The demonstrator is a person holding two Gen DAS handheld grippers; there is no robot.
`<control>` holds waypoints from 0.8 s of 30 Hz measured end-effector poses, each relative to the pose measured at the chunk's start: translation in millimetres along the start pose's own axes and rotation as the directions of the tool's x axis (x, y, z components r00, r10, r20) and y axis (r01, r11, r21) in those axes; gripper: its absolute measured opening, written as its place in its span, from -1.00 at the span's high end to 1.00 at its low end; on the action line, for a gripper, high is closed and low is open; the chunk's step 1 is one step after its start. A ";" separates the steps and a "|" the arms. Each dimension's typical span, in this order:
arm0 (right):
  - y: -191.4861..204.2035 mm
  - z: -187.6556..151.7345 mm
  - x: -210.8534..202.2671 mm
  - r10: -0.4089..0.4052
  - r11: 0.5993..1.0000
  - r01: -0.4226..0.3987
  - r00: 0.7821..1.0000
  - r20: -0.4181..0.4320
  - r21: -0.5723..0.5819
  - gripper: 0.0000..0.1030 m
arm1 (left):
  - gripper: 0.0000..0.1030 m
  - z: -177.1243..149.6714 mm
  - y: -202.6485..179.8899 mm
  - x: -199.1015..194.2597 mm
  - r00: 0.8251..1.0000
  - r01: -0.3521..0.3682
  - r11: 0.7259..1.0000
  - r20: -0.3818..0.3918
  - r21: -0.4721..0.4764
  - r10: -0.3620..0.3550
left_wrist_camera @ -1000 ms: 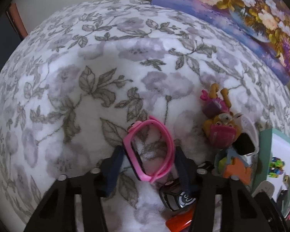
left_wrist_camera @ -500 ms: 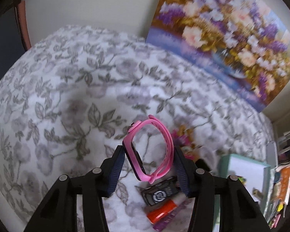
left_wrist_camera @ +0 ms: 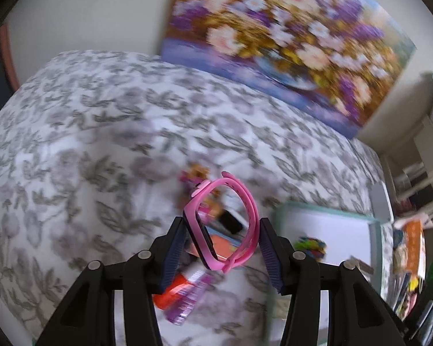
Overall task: Organize rigid objects
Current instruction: 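Carry the pink band and white plug over the tray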
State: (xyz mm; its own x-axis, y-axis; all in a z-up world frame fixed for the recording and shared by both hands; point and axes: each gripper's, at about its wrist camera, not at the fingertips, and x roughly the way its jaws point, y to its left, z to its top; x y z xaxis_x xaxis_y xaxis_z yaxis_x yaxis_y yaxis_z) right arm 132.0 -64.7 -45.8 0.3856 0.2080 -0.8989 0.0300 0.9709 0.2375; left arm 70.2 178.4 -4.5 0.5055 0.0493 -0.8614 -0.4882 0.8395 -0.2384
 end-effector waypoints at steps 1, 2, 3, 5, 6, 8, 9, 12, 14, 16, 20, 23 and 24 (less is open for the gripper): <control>-5.6 1.5 -0.2 -0.006 1.000 0.006 1.000 0.002 0.007 -0.19 | -0.05 -3.3 -9.7 2.0 1.000 0.006 1.000 -0.005 0.018 -0.006; -12.9 3.4 -0.7 -0.011 1.000 0.011 1.000 0.004 0.019 -0.19 | -0.05 -5.5 -17.1 3.7 1.000 0.011 0.999 -0.010 0.032 -0.010; -17.5 4.7 -1.0 -0.013 1.000 0.012 1.000 0.005 0.027 -0.19 | -0.05 -8.9 -27.1 5.9 1.000 0.016 0.999 -0.017 0.050 -0.015; -27.8 7.9 -1.9 -0.018 0.999 0.018 1.000 0.008 0.041 -0.19 | -0.05 -14.3 -40.9 9.1 0.999 0.023 0.997 -0.028 0.076 -0.021; -31.8 8.9 -2.8 -0.022 0.999 0.021 1.000 0.010 0.044 -0.19 | -0.05 -18.4 -50.5 11.6 0.999 0.026 0.995 -0.037 0.096 -0.023; -40.8 11.3 -5.3 -0.033 0.998 0.032 0.999 0.020 0.048 -0.19 | -0.05 -24.3 -63.5 15.2 0.999 0.029 0.992 -0.048 0.127 -0.023; -44.7 11.7 -6.3 -0.035 0.998 0.034 0.999 0.023 0.052 -0.19 | -0.05 -28.4 -72.0 17.6 0.998 0.031 0.989 -0.056 0.147 -0.022; -55.3 13.8 -9.2 -0.039 0.997 0.037 0.999 0.028 0.064 -0.19 | -0.05 -37.9 -90.7 22.8 0.998 0.027 0.981 -0.068 0.193 -0.015; -59.9 14.2 -9.4 -0.043 0.997 0.041 0.999 0.029 0.070 -0.19 | -0.05 -43.4 -100.6 25.2 0.997 0.025 0.975 -0.073 0.222 -0.009; -62.5 14.6 -9.2 -0.040 0.997 0.037 0.999 0.028 0.074 -0.19 | -0.05 -48.2 -108.9 27.2 0.997 0.020 0.968 -0.077 0.250 -0.001; -60.8 13.6 -10.0 -0.031 0.997 0.029 0.999 0.028 0.068 -0.19 | -0.06 -56.8 -120.2 31.9 0.996 0.019 0.959 -0.090 0.284 0.007; -59.5 12.7 -10.1 -0.025 0.998 0.024 0.999 0.026 0.064 -0.19 | -0.06 -60.0 -125.1 36.2 0.995 0.012 0.954 -0.102 0.299 0.019; -59.0 12.7 -9.7 -0.025 0.998 0.023 0.999 0.025 0.063 -0.19 | -0.06 -61.0 -126.3 37.1 0.994 0.007 0.952 -0.103 0.305 0.026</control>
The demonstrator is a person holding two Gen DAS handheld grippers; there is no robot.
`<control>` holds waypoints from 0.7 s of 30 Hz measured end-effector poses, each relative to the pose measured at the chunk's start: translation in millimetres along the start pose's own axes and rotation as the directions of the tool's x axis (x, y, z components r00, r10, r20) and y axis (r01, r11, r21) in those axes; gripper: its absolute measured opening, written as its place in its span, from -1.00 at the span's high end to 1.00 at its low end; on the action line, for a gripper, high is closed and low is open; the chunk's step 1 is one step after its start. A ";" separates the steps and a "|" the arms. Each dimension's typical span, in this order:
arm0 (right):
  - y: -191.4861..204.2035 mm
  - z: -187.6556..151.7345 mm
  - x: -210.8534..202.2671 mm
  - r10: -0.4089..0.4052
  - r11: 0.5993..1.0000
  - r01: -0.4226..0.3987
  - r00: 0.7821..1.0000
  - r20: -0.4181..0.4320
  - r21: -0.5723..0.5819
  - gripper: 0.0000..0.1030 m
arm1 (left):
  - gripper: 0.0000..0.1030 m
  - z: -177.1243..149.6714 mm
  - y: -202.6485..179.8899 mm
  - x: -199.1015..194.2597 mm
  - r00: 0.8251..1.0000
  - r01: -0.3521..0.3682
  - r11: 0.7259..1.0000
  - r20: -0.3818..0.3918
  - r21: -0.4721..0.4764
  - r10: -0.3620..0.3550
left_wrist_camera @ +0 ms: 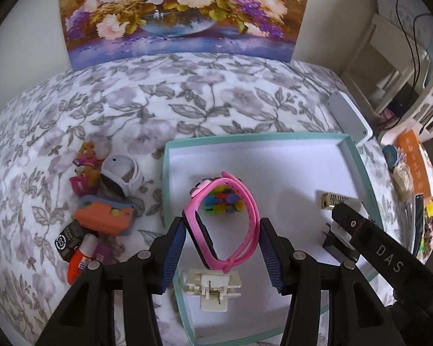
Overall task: Organize rigid objects
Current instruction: 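Carry the pink band and white plug over the tray, then lower the band and plug into the tray and open both tools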
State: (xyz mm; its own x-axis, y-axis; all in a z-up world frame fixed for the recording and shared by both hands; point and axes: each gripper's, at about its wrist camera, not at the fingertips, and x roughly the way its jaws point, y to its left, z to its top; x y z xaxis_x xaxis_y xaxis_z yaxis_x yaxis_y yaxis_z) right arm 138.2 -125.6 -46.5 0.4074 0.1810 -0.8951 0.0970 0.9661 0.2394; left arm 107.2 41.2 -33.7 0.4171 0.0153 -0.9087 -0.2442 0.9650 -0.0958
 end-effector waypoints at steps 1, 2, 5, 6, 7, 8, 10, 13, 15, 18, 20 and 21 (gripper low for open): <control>0.6 -0.2 0.2 0.001 1.000 -0.001 1.000 -0.001 -0.003 -0.19 | -0.06 -0.1 -0.6 0.8 1.000 -0.002 1.000 -0.002 0.003 0.002; 1.4 -0.5 0.6 0.002 1.000 -0.002 1.000 -0.002 -0.006 -0.19 | -0.06 -0.3 -1.3 1.7 1.000 -0.004 1.000 -0.006 0.006 0.004; 3.7 -1.0 1.3 0.006 1.000 -0.007 1.000 -0.006 -0.015 -0.19 | -0.07 -0.9 -2.3 4.9 1.000 -0.004 1.000 -0.018 0.007 0.004; 4.6 -1.2 1.5 0.007 1.000 -0.007 1.000 -0.007 -0.018 -0.19 | -0.07 -1.3 -2.4 6.3 1.000 -0.007 1.000 -0.024 0.009 0.007; 5.4 -1.4 1.5 0.008 1.000 -0.008 1.000 -0.007 -0.022 -0.19 | -0.07 -1.4 -2.7 7.3 1.000 -0.010 1.000 -0.027 0.010 0.010; 6.6 -1.8 1.7 0.009 1.000 -0.009 1.000 -0.008 -0.027 -0.19 | -0.07 -1.6 -2.6 8.6 0.999 -0.014 1.000 -0.031 0.011 0.015; 8.5 -2.4 2.2 0.011 0.999 -0.011 1.000 -0.010 -0.035 -0.20 | -0.08 -2.2 -2.5 10.8 0.999 -0.019 1.000 -0.039 0.012 0.020; 10.8 -3.3 3.3 0.014 0.999 -0.015 1.000 -0.016 -0.045 -0.20 | -0.08 -2.8 -2.0 13.6 0.998 -0.027 0.999 -0.048 0.016 0.028; 13.3 -4.4 4.3 0.013 0.998 -0.014 1.000 -0.020 -0.057 -0.20 | -0.09 -2.9 -1.6 14.8 0.998 -0.032 0.999 -0.052 0.017 0.033; 16.5 -6.2 6.2 0.013 0.997 -0.015 0.999 -0.030 -0.071 -0.20 | -0.09 -3.2 -1.0 17.1 0.998 -0.036 0.999 -0.059 0.016 0.037; 18.4 -7.1 7.0 0.014 0.997 -0.017 0.999 -0.034 -0.079 -0.20 | -0.09 -3.7 -0.5 18.9 0.997 -0.040 0.999 -0.065 0.016 0.041; 18.9 -7.2 7.1 0.015 0.997 -0.018 0.999 -0.035 -0.081 -0.20 | -0.09 -4.1 -0.4 19.3 0.997 -0.041 0.999 -0.067 0.016 0.042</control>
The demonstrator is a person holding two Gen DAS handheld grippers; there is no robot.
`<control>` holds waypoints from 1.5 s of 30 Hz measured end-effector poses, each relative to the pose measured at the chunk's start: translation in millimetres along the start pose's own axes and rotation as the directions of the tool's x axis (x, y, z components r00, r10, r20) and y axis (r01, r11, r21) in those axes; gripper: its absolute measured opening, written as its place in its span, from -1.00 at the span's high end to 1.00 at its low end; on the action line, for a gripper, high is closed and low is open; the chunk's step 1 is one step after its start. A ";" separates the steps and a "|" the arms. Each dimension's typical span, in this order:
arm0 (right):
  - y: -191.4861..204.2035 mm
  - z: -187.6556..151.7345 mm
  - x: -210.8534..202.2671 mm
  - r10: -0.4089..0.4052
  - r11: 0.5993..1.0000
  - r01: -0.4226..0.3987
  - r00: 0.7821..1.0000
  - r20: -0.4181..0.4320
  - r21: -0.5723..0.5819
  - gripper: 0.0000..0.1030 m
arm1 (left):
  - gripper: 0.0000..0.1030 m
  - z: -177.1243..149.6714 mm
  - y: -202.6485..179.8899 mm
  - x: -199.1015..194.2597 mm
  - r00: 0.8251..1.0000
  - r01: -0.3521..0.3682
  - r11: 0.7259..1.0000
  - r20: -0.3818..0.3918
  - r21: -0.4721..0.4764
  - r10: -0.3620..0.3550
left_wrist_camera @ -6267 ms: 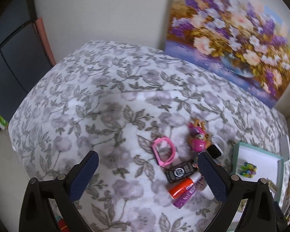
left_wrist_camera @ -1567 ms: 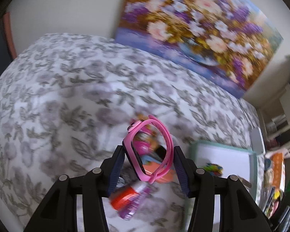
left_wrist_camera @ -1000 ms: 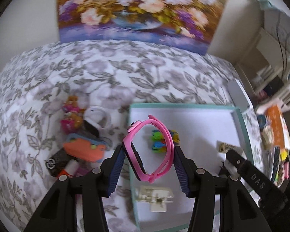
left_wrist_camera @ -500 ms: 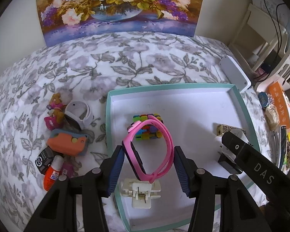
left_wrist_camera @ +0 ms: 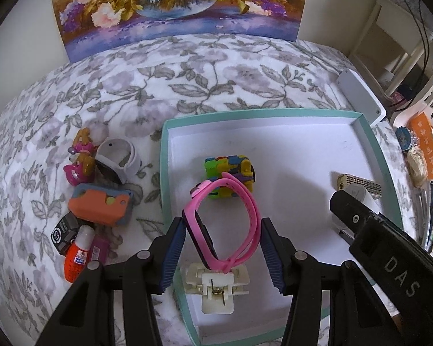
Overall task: Organize rigid objects
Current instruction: 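Lower the band and plug into the tray and open both tools, then lift both tools out of the tray back toward the remaining items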
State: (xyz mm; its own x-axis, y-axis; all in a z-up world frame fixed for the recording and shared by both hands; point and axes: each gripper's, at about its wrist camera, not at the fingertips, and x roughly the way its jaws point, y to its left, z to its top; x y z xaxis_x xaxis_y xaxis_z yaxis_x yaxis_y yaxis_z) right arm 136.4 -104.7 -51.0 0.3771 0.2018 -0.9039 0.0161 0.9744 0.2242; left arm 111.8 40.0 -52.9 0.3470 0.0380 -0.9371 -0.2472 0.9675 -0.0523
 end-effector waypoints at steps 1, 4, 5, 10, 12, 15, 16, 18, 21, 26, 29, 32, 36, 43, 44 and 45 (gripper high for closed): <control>0.3 0.0 0.0 0.001 1.000 -0.001 1.000 -0.001 -0.002 -0.20 | -0.09 -0.1 0.2 0.6 1.000 -0.001 1.000 -0.002 -0.001 0.001; 0.9 -0.5 0.5 0.002 1.000 -0.002 1.000 -0.004 -0.003 -0.20 | -0.10 -0.5 0.1 2.1 1.000 -0.007 1.000 -0.009 0.001 0.007; 0.9 -0.8 0.8 0.002 1.000 -0.002 1.000 -0.006 -0.003 -0.20 | -0.11 -0.7 0.0 2.7 1.000 -0.008 1.000 -0.012 0.002 0.008; 1.2 -1.0 2.0 0.009 1.000 -0.009 1.000 -0.014 -0.002 -0.20 | -0.12 -1.0 -0.5 3.3 1.000 -0.013 1.000 -0.021 0.007 0.013; 1.0 -1.0 1.7 0.010 1.000 -0.010 1.000 -0.013 -0.002 -0.20 | -0.17 -0.7 -0.2 2.3 1.000 -0.013 1.000 -0.020 0.007 0.013; 0.5 -1.0 1.7 0.014 1.000 -0.014 1.000 -0.013 0.003 -0.20 | -0.26 0.2 1.7 0.3 1.000 -0.013 1.000 -0.017 0.000 0.013; 0.3 -0.9 1.8 0.015 1.000 -0.015 1.000 -0.015 0.006 -0.20 | -0.26 0.4 2.6 0.0 1.000 -0.015 1.000 -0.019 -0.003 0.015; -0.8 -0.8 1.3 0.021 1.000 -0.021 1.000 -0.013 0.014 -0.20 | -0.26 1.0 5.5 -0.7 1.000 -0.017 1.000 -0.022 -0.011 0.017; -0.6 0.5 -2.9 0.032 0.999 -0.032 0.999 0.001 0.016 -0.20 | -0.27 1.0 8.4 -2.5 0.999 -0.023 1.000 -0.022 -0.020 0.023; -0.4 1.9 -8.4 0.039 0.999 -0.039 0.999 0.014 0.016 -0.20 | -0.28 2.4 11.4 -8.6 1.000 -0.018 1.000 -0.010 -0.026 0.017; -1.7 1.9 -10.7 0.039 0.999 -0.039 0.999 0.019 0.020 -0.20 | -0.28 3.9 16.5 -13.6 1.000 -0.016 0.999 -0.001 -0.042 0.015; -3.0 1.8 -11.4 0.035 0.999 -0.036 0.999 0.019 0.025 -0.20 | -0.29 4.8 26.5 -18.1 1.000 -0.016 0.997 0.003 -0.070 0.017; -1.8 -0.4 -10.8 0.025 1.000 -0.025 1.000 0.015 0.015 -0.20 | -0.30 6.2 46.2 -22.5 1.000 -0.019 0.992 0.006 -0.127 0.020; 11.7 -7.9 -7.7 -0.023 0.998 0.023 1.000 0.012 -0.050 -0.20 | -0.36 2.7 77.6 -25.0 0.998 -0.064 0.977 0.002 -0.204 0.066; 15.3 -9.6 -7.4 -0.034 0.997 0.035 0.999 0.014 -0.067 -0.20 | -0.36 1.7 81.2 -24.9 0.998 -0.069 0.975 -0.002 -0.212 0.070; 17.4 -10.7 -7.3 -0.041 0.996 0.042 0.999 0.016 -0.077 -0.20 | -0.36 0.8 84.6 -24.6 0.997 -0.076 0.973 -0.006 -0.217 0.077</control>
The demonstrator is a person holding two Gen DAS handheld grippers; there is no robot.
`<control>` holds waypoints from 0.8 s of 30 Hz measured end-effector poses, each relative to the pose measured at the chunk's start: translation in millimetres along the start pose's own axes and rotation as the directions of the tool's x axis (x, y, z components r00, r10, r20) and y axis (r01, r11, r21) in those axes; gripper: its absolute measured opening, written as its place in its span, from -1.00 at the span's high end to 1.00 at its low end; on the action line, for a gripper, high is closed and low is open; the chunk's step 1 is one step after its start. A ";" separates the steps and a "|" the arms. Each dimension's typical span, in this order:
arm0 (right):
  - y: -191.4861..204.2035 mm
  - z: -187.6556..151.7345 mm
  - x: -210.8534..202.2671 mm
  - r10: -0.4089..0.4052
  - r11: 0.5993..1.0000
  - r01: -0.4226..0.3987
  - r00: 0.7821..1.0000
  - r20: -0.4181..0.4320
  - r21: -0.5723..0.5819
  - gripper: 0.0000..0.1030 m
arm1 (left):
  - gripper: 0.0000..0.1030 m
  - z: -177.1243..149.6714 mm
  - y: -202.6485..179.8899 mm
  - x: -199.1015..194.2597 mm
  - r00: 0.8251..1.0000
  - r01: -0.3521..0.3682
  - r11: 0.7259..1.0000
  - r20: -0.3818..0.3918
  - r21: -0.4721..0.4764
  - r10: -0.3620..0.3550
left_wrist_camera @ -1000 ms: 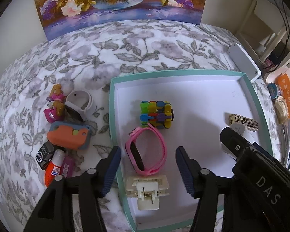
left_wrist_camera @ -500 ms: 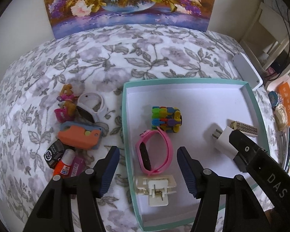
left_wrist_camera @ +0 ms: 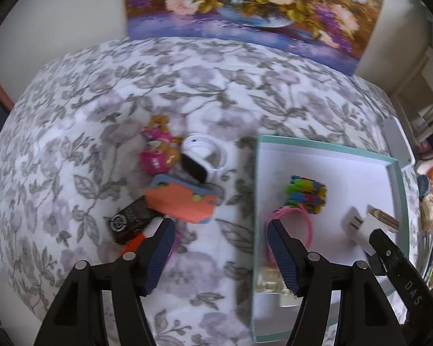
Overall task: Organize rigid objects
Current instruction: 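Lift both tools out of the tray back toward the remaining items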
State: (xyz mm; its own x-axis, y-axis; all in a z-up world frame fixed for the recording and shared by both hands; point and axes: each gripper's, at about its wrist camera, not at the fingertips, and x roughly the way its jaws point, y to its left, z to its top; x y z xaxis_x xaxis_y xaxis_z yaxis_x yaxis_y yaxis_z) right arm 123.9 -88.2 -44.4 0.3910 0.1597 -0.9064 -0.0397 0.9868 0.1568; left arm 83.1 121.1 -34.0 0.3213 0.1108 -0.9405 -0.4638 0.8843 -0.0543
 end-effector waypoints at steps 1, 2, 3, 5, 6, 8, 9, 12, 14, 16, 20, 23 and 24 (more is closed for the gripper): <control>2.1 -0.9 -0.1 -0.006 1.000 0.006 1.000 0.001 -0.010 -0.20 | -0.36 -0.4 2.1 0.3 1.000 -0.005 1.000 -0.001 -0.002 0.005; 4.6 -2.0 -0.3 -0.013 1.000 0.013 1.000 0.003 -0.021 -0.20 | -0.36 -1.0 4.4 0.5 1.000 -0.011 1.000 -0.003 -0.006 0.011; 6.0 -2.5 -0.3 -0.019 0.999 0.019 1.000 0.004 -0.028 -0.20 | -0.36 -1.6 7.1 0.6 1.000 -0.016 1.000 -0.006 -0.009 0.016; 8.5 -3.5 -0.5 -0.029 0.999 0.030 1.000 0.005 -0.041 -0.20 | -0.36 -1.9 10.5 0.6 1.000 -0.018 1.000 -0.009 -0.013 0.018; 9.7 -4.2 -0.6 -0.034 0.998 0.034 0.999 0.006 -0.047 -0.20 | -0.36 -2.0 12.4 -0.1 1.000 -0.019 1.000 -0.008 -0.016 0.019; 11.5 -5.3 -0.9 -0.041 0.998 0.041 0.999 0.008 -0.057 -0.21 | -0.37 -2.1 14.7 -2.3 1.000 -0.020 1.000 -0.004 -0.020 0.020; 12.5 -6.1 -1.1 -0.045 0.997 0.046 0.999 0.008 -0.062 -0.21 | -0.38 -2.2 16.0 -3.6 1.000 -0.020 1.000 -0.001 -0.021 0.020; 14.3 -7.9 -2.1 -0.058 0.996 0.059 0.998 0.012 -0.069 -0.22 | -0.49 -1.9 19.8 -7.2 1.000 -0.020 1.000 0.009 -0.024 0.020; 16.1 -9.1 -3.2 -0.074 0.994 0.076 0.997 0.019 -0.073 -0.23 | -0.58 -1.3 23.7 -10.6 1.000 -0.018 0.999 0.017 -0.031 0.019; 17.8 -10.6 -4.3 -0.086 0.993 0.087 0.996 0.024 -0.078 -0.33 | -0.58 -0.6 28.1 -13.7 1.000 -0.017 0.999 0.024 -0.040 0.018; 20.6 -13.5 -6.6 -0.092 0.992 0.095 0.995 0.035 -0.087 -0.49 | -0.97 0.5 37.7 -18.8 0.999 -0.029 0.998 0.044 -0.054 0.031; 25.2 -16.4 -8.3 -0.101 0.989 0.105 0.994 0.042 -0.101 -0.52 | -1.00 1.3 45.9 -24.5 0.997 -0.033 0.997 0.071 -0.069 0.038; 26.6 -17.0 -9.0 -0.102 0.989 0.106 0.994 0.045 -0.104 -0.54 | -1.00 1.6 48.5 -26.1 0.996 -0.031 0.997 0.077 -0.074 0.037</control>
State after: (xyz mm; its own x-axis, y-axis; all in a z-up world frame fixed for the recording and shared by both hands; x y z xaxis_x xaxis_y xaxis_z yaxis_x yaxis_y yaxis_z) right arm 103.7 -62.9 -38.8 0.4343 0.0568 -0.8990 -0.0934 0.9955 0.0177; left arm 53.5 161.9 -11.6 0.3664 0.1775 -0.9134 -0.5333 0.8445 -0.0498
